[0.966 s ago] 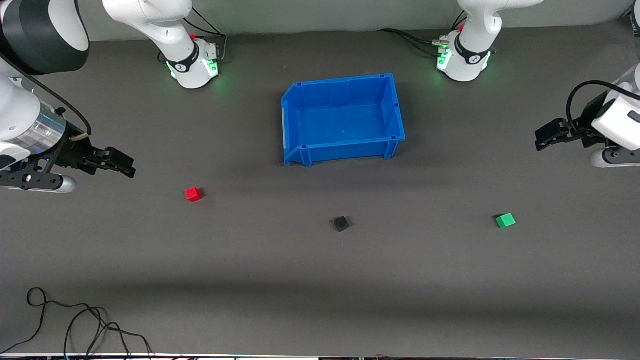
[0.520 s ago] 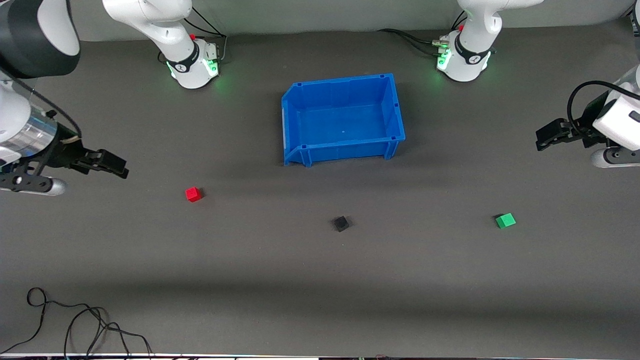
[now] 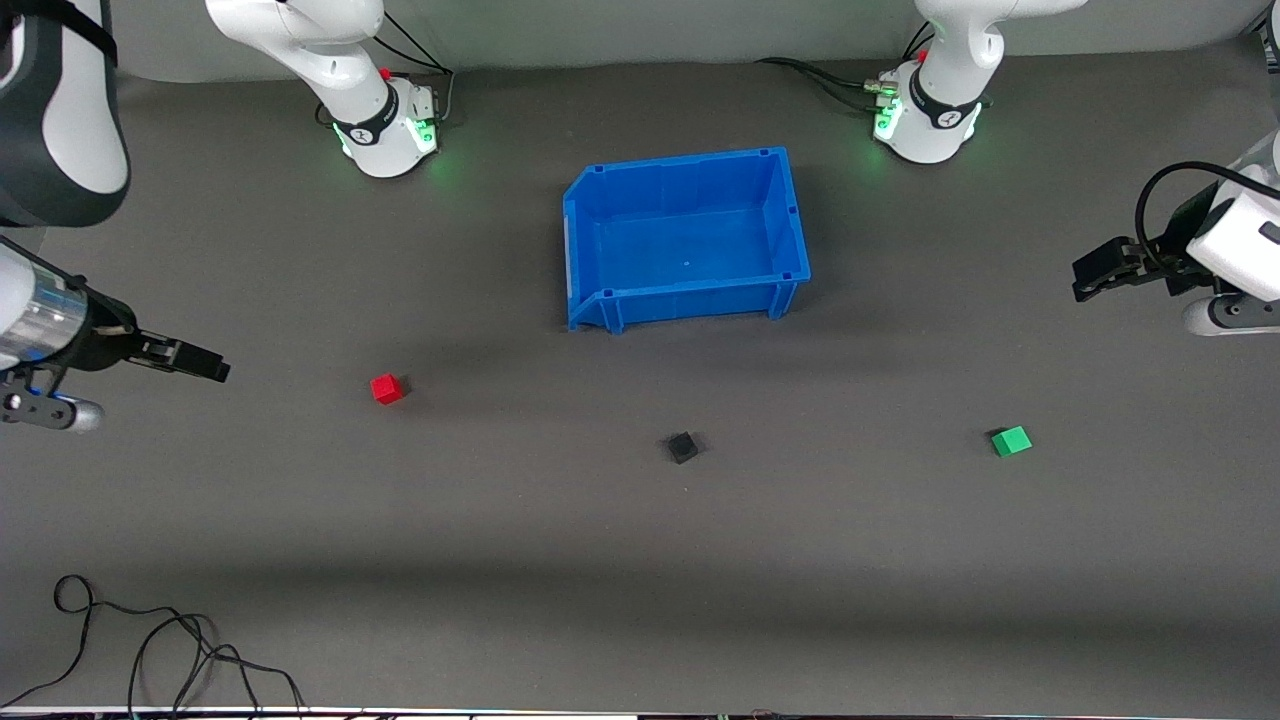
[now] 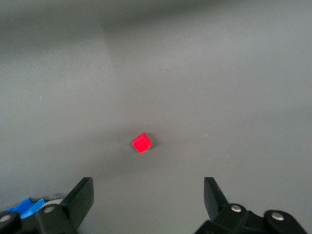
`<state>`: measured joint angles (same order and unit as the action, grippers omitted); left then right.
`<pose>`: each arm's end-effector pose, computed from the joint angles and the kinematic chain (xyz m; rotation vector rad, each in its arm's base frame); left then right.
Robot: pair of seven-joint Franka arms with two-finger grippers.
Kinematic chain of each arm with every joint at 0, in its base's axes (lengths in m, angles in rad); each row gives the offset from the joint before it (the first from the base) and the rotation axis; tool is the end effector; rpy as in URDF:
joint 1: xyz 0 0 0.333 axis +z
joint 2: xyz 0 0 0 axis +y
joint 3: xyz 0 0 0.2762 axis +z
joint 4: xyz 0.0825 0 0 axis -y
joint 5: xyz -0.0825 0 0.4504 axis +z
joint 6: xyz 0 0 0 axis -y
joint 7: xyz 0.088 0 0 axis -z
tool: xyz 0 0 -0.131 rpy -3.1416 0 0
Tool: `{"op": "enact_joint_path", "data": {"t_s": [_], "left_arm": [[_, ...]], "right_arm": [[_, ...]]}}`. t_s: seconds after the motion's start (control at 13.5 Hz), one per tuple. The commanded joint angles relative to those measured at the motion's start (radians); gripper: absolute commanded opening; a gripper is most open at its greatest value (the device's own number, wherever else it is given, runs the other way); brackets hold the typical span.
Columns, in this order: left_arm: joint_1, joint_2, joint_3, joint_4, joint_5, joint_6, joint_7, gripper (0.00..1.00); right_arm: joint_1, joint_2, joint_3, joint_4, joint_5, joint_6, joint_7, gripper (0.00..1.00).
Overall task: Attach green and red cubes to black cube
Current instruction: 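Reach the right gripper toward the red cube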
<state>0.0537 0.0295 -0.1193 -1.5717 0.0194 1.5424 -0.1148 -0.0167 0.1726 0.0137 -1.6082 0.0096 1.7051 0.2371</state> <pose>0.6223 -0.0375 0.5396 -3.1183 -0.0766 0.0888 0.6643 -0.0012 0.4405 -3.1135 0.3784 0.1201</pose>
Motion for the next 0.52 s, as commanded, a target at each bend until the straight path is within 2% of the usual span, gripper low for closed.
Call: {"op": "enact_joint_path", "data": {"t_s": [0.0, 0.15, 0.3, 0.45], "left_arm": [[0.011, 0.001, -0.002, 0.002, -0.001, -0.011, 0.009, 1.00], [0.008, 0.001, -0.002, 0.001, 0.007, -0.011, -0.006, 1.00], [0.009, 0.001, -0.002, 0.002, 0.008, -0.008, -0.054, 1.00], [0.011, 0.009, 0.000, 0.001, 0.013, -0.002, -0.104, 1.00]], "right_arm": [[0.020, -0.028, 0.002, -0.193, -0.008, 0.205, 0.008, 1.00], [0.021, -0.036, 0.003, -0.295, -0.020, 0.339, -0.013, 1.00], [0.026, -0.024, 0.005, -0.323, -0.017, 0.369, -0.030, 1.00], [0.075, -0.016, 0.003, -0.369, -0.023, 0.450, -0.028, 1.00]]}}
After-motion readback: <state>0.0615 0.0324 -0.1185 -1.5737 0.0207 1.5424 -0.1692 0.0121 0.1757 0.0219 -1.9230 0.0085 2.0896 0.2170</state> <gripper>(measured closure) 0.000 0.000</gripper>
